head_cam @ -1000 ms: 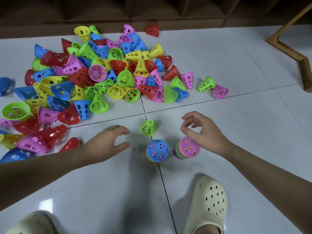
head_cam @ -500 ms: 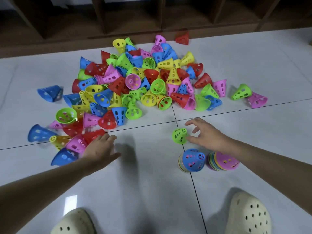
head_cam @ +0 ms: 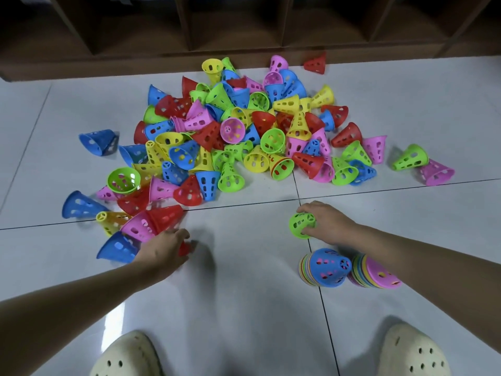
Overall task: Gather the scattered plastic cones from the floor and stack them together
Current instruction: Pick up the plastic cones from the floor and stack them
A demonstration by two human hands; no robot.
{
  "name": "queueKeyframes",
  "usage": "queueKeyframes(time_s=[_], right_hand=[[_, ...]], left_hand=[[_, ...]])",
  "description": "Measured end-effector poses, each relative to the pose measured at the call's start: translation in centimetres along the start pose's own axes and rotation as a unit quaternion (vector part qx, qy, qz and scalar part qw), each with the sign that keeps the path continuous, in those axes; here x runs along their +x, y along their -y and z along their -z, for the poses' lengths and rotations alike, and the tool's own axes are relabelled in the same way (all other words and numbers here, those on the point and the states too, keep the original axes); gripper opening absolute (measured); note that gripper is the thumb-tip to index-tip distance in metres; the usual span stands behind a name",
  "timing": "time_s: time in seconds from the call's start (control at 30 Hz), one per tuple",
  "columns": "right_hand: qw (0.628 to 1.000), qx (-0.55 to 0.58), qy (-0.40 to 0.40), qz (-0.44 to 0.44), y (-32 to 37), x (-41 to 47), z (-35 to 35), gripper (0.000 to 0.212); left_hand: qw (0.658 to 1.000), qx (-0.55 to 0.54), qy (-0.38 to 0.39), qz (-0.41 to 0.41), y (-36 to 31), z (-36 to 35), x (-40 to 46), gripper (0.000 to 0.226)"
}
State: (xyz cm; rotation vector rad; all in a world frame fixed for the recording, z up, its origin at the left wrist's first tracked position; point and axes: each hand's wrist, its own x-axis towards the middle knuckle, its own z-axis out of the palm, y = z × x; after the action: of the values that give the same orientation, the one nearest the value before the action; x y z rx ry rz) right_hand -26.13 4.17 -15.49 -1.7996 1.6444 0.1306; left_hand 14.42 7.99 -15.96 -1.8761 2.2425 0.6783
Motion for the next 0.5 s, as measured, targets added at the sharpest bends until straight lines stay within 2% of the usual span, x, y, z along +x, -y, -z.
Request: queueKeyframes(time_s=[0.17,0.33,0.4,0.5], right_hand=[[1.000,0.010,-0.021,0.000,-0.5,0.3,0.0,0.047],[0.989,0.103,-0.104,0.002,-0.1,-1.1,2.3,0.031],[0.980,0.145,-0.138,0.010,0.1,-2.5,3.5,0.030],[0.969,0.176,-0.171,0.018,-0.1,-5.5,4.8,0.032]], left_hand=[[0.999,-0.043,0.007,-0.031,-0.2,0.2,0.6,0.027],[0.975,-0.186,-0.088,-0.086,-4.4,1.8,1.0,0.042],[0.962,-0.221,-0.111,-0.114,-6.6,2.5,0.8,0.043],[0.940,-0.296,-0.130,-0.108,-10.1,4.2,0.2,0.049]])
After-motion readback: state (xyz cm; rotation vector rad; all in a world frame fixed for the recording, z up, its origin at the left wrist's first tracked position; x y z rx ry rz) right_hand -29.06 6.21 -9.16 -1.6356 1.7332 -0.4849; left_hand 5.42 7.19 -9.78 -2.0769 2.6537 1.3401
